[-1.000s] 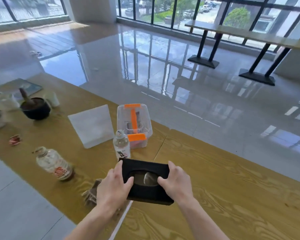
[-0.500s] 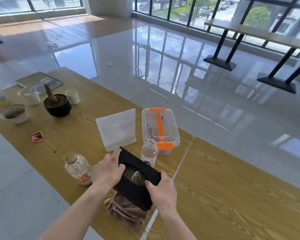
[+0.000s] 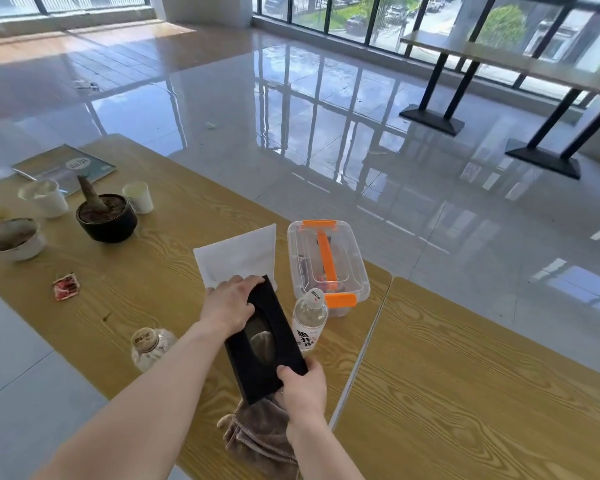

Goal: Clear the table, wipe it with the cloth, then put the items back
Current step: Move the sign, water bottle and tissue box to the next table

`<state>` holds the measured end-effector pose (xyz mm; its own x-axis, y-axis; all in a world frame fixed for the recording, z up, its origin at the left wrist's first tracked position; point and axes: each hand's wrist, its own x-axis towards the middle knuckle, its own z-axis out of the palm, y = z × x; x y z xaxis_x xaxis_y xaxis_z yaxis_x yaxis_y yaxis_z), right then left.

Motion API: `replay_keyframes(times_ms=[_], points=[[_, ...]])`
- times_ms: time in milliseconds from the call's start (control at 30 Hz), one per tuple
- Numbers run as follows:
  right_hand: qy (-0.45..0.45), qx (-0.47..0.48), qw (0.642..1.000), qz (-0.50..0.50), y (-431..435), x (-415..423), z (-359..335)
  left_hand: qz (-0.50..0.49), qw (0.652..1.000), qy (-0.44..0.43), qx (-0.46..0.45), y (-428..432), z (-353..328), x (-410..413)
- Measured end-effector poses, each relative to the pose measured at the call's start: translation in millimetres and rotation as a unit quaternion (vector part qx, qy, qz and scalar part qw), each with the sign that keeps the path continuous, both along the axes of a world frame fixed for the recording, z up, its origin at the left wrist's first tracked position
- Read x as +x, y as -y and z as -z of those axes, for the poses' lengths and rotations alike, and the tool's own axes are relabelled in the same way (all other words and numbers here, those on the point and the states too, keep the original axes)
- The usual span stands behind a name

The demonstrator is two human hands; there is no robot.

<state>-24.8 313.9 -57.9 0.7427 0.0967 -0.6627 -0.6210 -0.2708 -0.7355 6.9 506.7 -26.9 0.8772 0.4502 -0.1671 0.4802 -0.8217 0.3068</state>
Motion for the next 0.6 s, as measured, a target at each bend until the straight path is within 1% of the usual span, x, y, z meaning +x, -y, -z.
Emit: replay_keyframes(times_ms=[167,300,467,600], points=[[-0.053,0.039,0.997,0.039,-14.0,-2.4,2.4,0.077,0.995,-0.025,0.053,-7.6,10.9,14.8],[-0.064,0.069,0.993,0.076,-13.8,2.6,-4.3,0.095,0.992,-0.019,0.083,-9.2,22.5,22.8],[-0.079,0.089,0.99,0.074,-7.4,4.1,-12.6,0.099,0.993,0.008,0.056,-10.4,34.1,26.9],[-0.054,0.054,0.997,0.03,3.3,9.3,-8.3,0.072,0.997,0.014,0.037,-3.6,28.3,28.9]])
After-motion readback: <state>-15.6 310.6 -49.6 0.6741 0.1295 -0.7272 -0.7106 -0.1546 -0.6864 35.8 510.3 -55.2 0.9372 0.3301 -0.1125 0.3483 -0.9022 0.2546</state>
